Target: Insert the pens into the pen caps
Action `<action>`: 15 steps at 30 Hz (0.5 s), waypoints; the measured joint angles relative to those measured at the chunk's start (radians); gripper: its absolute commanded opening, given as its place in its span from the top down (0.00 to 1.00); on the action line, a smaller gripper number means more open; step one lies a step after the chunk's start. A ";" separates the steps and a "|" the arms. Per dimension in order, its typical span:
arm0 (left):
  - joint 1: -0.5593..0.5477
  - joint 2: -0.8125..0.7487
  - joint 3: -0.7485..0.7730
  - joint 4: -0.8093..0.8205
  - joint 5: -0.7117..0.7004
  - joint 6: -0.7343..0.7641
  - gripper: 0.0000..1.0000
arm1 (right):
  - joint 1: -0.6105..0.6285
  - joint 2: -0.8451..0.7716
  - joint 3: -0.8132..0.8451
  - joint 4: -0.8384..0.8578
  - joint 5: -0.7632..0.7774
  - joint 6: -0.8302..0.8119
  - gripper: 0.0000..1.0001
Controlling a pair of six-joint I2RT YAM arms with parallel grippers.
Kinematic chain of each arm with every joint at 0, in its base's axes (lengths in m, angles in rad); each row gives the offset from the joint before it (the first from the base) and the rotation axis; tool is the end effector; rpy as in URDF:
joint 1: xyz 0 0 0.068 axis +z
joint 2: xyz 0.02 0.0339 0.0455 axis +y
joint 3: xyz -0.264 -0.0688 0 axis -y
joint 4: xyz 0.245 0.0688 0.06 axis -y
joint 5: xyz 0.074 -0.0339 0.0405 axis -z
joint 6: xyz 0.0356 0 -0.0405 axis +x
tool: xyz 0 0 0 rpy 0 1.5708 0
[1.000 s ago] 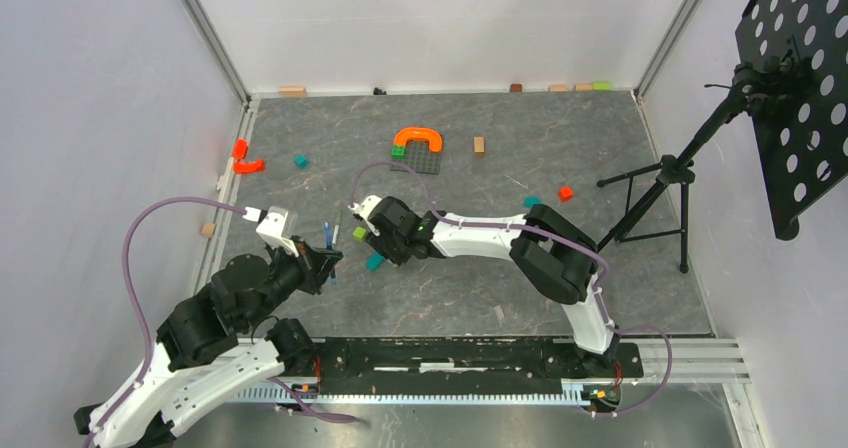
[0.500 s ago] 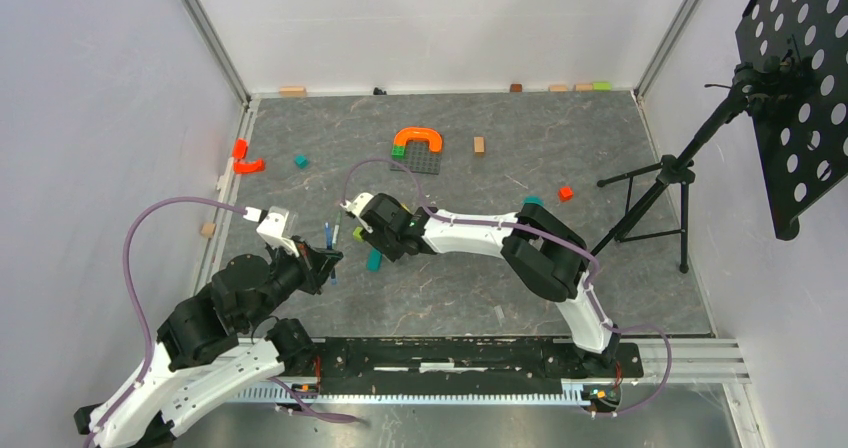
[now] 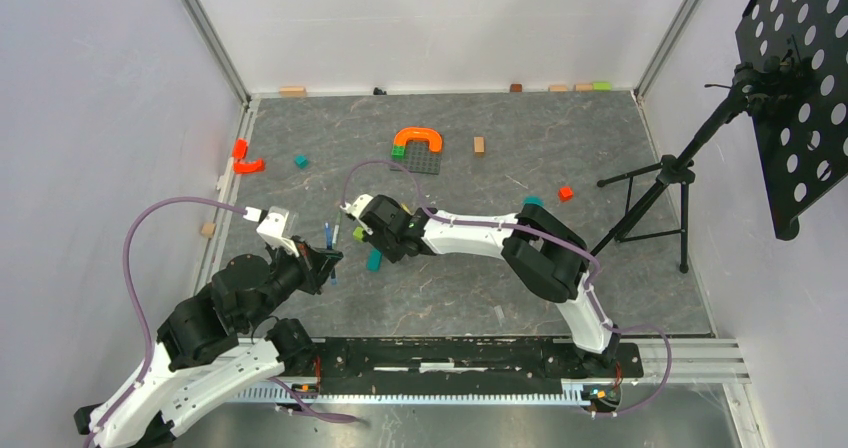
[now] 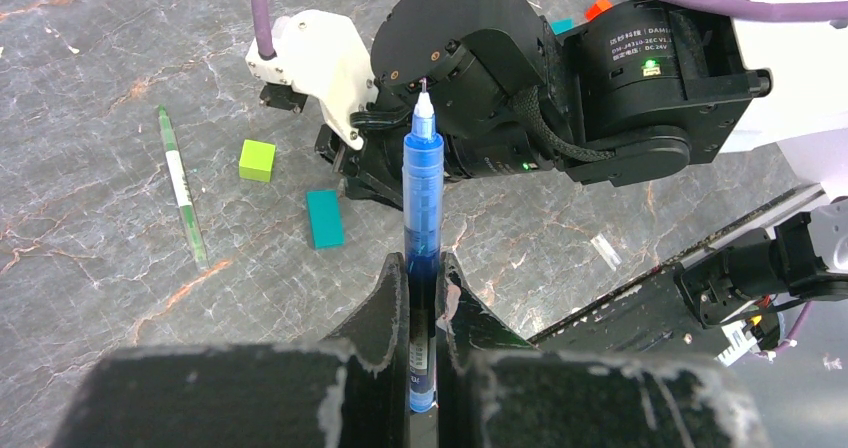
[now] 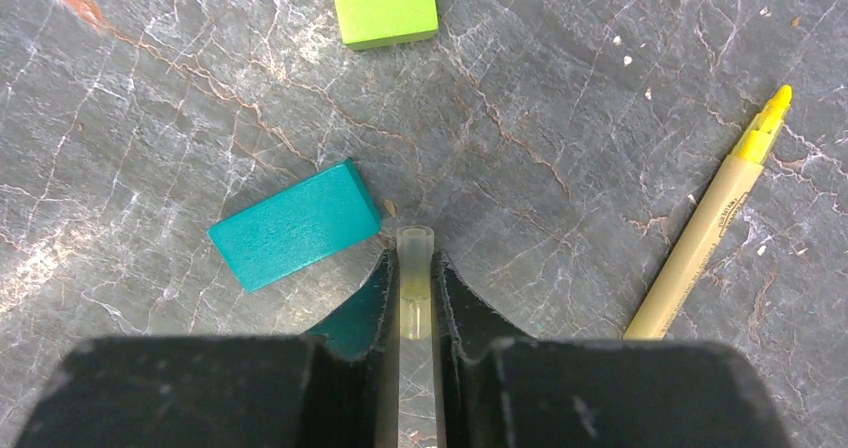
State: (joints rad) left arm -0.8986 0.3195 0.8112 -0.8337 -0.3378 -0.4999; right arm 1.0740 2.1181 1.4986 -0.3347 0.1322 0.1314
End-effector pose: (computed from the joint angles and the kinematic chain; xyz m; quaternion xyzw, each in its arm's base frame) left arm 0.0456 -0.0383 0.3289 0.0645 0.8087 -0.2606 0.5233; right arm 0.2209 0.3977 0.1564 -0.4138 0.8562 0.1198 0.2851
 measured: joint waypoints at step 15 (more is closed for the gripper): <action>0.000 0.000 0.000 0.000 0.000 0.000 0.98 | 0.006 -0.044 -0.040 -0.039 0.039 -0.005 1.00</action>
State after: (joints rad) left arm -0.8986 0.3199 0.8112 -0.8337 -0.3378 -0.4999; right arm 1.0801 2.0743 1.4582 -0.3737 0.1707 0.1261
